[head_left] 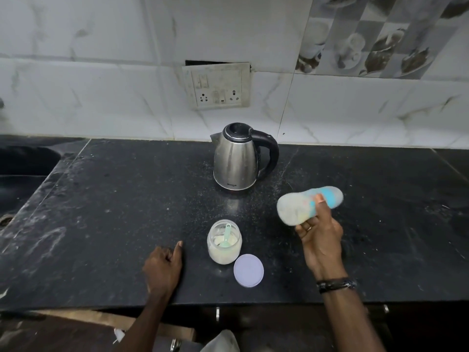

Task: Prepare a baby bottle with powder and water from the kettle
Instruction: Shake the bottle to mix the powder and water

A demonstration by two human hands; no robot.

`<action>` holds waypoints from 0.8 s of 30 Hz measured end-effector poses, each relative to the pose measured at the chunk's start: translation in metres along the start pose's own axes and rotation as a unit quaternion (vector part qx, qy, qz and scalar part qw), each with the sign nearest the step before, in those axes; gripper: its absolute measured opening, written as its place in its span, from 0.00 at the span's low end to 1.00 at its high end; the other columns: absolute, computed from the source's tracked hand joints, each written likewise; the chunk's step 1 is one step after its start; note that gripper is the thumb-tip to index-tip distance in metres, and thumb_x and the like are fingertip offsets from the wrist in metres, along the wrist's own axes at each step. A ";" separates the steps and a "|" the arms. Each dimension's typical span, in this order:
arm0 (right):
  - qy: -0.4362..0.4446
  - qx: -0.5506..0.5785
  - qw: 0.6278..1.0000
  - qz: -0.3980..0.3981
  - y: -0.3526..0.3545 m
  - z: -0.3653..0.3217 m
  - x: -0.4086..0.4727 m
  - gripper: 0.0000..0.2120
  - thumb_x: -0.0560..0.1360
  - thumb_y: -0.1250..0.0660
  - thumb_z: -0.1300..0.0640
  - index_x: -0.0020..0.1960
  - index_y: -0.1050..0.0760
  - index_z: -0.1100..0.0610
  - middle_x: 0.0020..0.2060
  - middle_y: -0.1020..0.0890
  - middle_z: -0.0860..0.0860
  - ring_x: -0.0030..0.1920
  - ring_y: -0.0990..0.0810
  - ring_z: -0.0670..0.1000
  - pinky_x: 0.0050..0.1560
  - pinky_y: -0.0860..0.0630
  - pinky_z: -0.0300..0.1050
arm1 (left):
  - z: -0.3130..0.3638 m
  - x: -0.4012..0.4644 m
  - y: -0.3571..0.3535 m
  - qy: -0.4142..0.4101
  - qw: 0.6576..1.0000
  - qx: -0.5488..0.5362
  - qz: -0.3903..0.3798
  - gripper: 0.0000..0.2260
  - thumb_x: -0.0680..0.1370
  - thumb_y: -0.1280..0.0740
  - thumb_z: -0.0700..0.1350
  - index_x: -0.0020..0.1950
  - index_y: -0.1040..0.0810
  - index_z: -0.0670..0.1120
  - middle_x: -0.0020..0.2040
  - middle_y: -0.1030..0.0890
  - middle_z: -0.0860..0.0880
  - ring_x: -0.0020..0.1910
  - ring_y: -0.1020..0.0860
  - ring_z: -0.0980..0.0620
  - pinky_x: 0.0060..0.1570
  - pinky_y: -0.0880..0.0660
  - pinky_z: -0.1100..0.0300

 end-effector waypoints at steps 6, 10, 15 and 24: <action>0.012 -0.025 0.999 -0.031 0.002 -0.001 -0.002 0.20 0.62 0.22 0.43 0.44 0.17 0.58 0.38 0.15 0.52 0.36 0.20 0.50 0.30 0.22 0.39 | 0.003 -0.001 0.001 0.002 1.000 0.012 0.002 0.24 0.78 0.26 0.49 0.27 0.29 0.41 0.28 0.25 0.46 0.28 0.26 0.46 0.34 0.30 0.53; 0.018 -0.108 0.990 -0.089 -0.001 -0.001 -0.003 0.27 0.57 0.21 0.39 0.45 0.17 0.59 0.37 0.14 0.54 0.32 0.19 0.49 0.28 0.24 0.39 | 0.004 -0.001 0.003 0.003 1.000 0.014 0.006 0.24 0.78 0.27 0.49 0.27 0.29 0.41 0.28 0.25 0.47 0.29 0.26 0.46 0.35 0.29 0.53; 0.032 -0.036 0.998 -0.038 0.009 -0.008 0.005 0.25 0.61 0.22 0.40 0.48 0.19 0.58 0.38 0.15 0.51 0.35 0.20 0.48 0.29 0.23 0.38 | 0.005 -0.001 0.001 0.000 1.000 0.015 -0.002 0.23 0.78 0.27 0.49 0.27 0.28 0.41 0.28 0.25 0.46 0.29 0.25 0.45 0.35 0.26 0.51; -0.001 -0.041 0.999 -0.028 0.011 -0.003 0.009 0.28 0.59 0.23 0.37 0.47 0.19 0.58 0.39 0.14 0.53 0.36 0.19 0.50 0.28 0.23 0.39 | 0.005 -0.001 0.001 -0.013 1.000 0.010 0.000 0.24 0.78 0.27 0.48 0.26 0.30 0.42 0.27 0.26 0.47 0.27 0.26 0.47 0.33 0.29 0.53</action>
Point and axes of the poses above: each hand's wrist, its own x-axis towards the middle knuckle, its own y-axis out of the back of the hand, z = x × y, the point moved 5 cm from there along x, towards the middle knuckle
